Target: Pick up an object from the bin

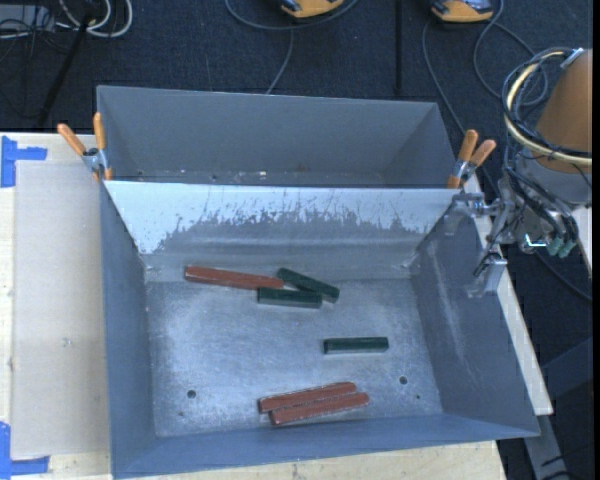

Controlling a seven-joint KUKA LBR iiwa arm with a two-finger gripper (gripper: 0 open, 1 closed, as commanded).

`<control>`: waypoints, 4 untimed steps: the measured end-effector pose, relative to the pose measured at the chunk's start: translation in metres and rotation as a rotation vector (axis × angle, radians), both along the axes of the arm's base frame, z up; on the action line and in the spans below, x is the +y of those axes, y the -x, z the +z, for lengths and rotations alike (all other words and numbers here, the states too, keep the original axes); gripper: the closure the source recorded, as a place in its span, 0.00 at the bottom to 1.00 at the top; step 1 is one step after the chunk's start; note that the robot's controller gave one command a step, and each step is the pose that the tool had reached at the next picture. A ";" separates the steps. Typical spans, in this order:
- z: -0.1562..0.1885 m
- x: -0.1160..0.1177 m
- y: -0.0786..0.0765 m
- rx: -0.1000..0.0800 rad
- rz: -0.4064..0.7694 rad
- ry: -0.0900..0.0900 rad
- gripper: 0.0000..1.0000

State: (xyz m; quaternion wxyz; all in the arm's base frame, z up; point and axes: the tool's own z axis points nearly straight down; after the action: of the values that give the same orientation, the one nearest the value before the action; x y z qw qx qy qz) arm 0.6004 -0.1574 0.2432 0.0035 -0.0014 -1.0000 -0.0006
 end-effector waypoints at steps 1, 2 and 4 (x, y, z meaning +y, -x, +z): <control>-0.178 0.017 0.017 -0.001 0.243 -0.003 0.00; -0.099 0.062 0.089 -0.008 0.590 -0.002 0.00; -0.173 0.149 0.110 -0.007 0.635 -0.002 1.00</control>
Offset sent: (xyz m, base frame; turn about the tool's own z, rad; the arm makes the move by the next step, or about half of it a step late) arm -0.0158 0.0150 -0.1732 -0.2419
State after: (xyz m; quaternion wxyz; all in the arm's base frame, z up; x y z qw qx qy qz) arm 0.4907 -0.0082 0.0704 0.0000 0.3110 -0.9504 -0.0005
